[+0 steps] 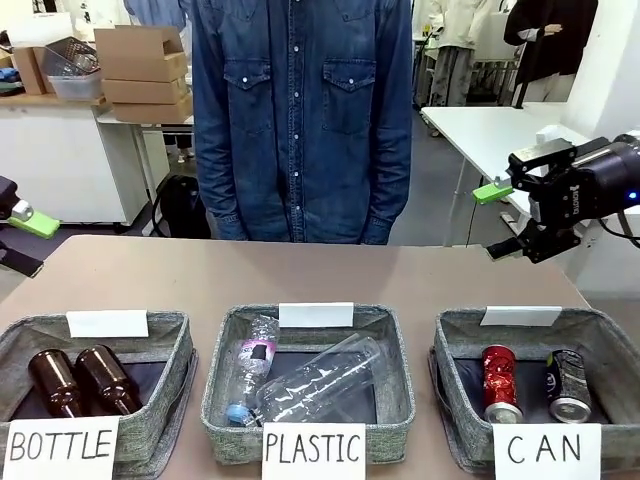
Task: Sort the can waste into the basket.
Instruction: Pick up the can waste from the table and place it in the right Fabric basket.
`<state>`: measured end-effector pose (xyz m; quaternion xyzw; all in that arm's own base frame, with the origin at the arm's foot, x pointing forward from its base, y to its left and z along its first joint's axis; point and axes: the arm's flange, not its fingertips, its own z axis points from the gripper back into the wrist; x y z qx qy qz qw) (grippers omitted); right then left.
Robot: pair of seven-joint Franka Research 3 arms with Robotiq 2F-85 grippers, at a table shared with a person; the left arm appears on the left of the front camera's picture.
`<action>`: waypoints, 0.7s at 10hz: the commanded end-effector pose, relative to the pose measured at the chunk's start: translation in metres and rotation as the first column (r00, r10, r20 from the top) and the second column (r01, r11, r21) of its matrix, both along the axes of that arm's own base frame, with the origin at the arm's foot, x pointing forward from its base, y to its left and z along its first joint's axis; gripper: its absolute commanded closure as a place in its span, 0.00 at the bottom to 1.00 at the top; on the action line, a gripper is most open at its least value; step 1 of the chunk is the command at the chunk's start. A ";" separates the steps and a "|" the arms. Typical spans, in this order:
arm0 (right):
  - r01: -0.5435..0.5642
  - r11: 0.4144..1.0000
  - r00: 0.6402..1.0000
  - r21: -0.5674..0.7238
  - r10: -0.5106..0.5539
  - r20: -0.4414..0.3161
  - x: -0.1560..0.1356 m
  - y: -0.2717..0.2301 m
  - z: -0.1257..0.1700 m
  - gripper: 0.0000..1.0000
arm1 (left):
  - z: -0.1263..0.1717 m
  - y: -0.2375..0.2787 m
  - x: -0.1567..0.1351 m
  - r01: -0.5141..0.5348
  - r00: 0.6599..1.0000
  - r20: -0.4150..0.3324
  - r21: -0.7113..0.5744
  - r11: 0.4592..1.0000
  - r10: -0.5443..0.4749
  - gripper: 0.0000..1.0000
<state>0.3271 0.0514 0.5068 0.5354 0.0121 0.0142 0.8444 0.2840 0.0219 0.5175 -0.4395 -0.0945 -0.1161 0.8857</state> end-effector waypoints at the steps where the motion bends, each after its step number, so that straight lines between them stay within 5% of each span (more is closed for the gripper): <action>1: -0.013 1.000 1.000 0.001 0.013 0.022 0.001 -0.004 0.002 0.00 | 0.000 0.000 -0.002 0.000 1.000 -0.008 0.002 1.000 0.000 0.00; 7: -0.013 1.000 1.000 0.001 0.013 0.022 0.001 -0.004 0.002 0.00 | 0.000 0.000 -0.002 0.000 1.000 -0.008 0.002 1.000 0.000 0.00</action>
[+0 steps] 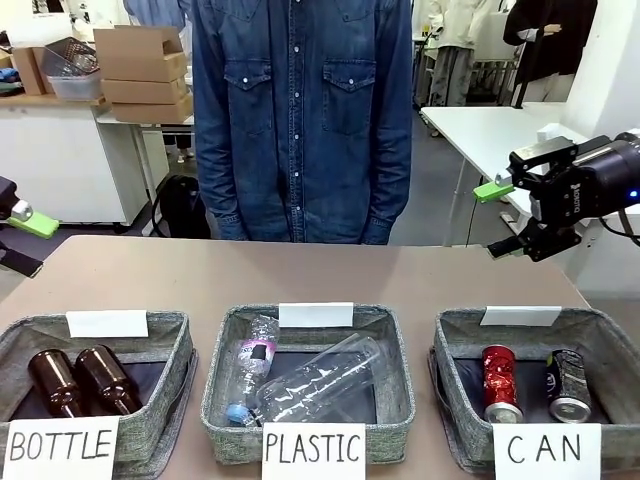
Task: Sort the can waste into the basket.
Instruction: Pick up the can waste from the table and place it in the right Fabric basket.
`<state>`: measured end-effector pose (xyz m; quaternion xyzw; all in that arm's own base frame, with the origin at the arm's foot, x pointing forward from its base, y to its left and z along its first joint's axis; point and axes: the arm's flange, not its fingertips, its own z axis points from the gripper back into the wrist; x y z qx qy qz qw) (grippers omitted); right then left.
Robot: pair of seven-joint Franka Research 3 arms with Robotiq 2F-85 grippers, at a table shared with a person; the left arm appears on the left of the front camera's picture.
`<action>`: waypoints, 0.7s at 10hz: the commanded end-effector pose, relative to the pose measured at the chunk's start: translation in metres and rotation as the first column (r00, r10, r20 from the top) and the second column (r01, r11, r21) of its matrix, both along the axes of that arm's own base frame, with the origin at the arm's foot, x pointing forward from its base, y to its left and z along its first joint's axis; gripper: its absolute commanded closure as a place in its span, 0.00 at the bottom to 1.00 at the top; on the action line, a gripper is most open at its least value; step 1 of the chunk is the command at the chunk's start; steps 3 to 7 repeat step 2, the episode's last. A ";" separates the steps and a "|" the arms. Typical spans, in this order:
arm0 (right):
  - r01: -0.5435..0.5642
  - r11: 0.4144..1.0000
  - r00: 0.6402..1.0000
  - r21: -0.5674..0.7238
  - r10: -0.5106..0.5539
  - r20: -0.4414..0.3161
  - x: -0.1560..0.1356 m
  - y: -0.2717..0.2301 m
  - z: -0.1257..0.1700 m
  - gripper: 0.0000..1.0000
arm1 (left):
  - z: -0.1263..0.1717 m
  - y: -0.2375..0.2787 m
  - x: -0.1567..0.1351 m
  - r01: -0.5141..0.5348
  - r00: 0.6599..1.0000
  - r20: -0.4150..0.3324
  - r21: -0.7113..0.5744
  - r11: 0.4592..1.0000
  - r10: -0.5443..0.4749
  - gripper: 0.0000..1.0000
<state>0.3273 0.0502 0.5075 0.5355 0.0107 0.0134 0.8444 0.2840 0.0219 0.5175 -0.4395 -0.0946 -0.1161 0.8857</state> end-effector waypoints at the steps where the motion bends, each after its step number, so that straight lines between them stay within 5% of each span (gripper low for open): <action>1: -0.016 1.000 1.000 0.001 0.015 0.020 0.001 -0.003 0.001 0.00 | 0.000 0.000 -0.002 0.000 1.000 -0.008 0.002 1.000 0.000 0.00; 7: -0.016 1.000 1.000 0.001 0.015 0.020 0.001 -0.003 0.001 0.00 | 0.000 0.000 -0.002 0.000 1.000 -0.008 0.002 1.000 0.000 0.00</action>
